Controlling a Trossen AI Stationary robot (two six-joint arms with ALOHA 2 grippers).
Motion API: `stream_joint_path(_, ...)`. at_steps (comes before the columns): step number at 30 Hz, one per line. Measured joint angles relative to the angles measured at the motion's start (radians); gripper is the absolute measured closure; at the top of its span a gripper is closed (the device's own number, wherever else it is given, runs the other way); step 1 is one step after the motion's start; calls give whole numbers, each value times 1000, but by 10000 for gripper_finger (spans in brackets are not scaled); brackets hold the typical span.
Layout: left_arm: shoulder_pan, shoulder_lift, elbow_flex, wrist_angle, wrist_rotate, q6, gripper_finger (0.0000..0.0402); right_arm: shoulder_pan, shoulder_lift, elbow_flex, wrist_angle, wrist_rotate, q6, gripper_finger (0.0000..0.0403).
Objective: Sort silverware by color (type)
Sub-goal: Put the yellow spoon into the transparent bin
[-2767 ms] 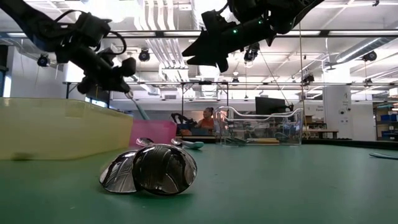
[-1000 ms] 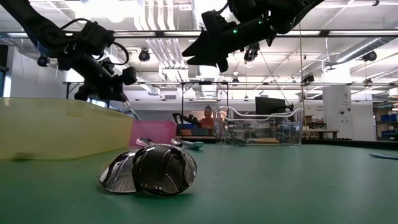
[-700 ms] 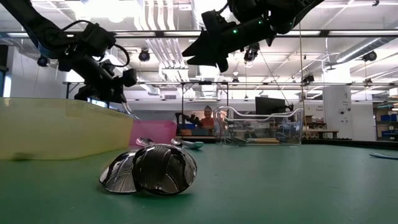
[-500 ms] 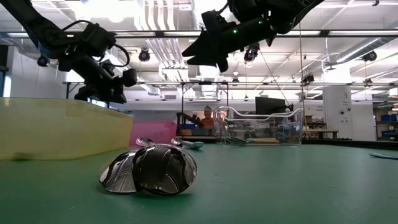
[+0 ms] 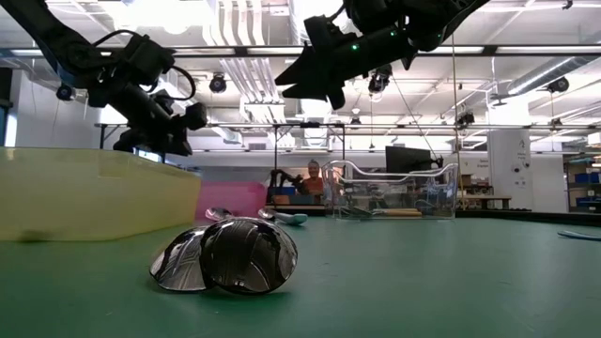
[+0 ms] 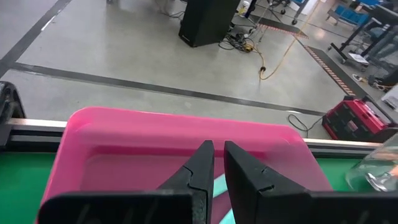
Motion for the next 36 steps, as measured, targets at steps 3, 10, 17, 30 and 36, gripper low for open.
stream_joint_path(3,0,-5,0,9,23,19,382,0,0,0,0,0,27,220)
stream_joint_path(10,-5,-36,0,27,75,87,382,6,0,0,0,-1,118,220)
stream_joint_path(17,-16,-104,0,63,170,209,382,50,0,0,0,-5,216,220)
stream_joint_path(30,-75,-253,0,157,706,458,389,161,0,36,-87,100,339,220)
stream_joint_path(36,-85,-326,0,154,806,456,389,203,0,79,-198,226,355,220)
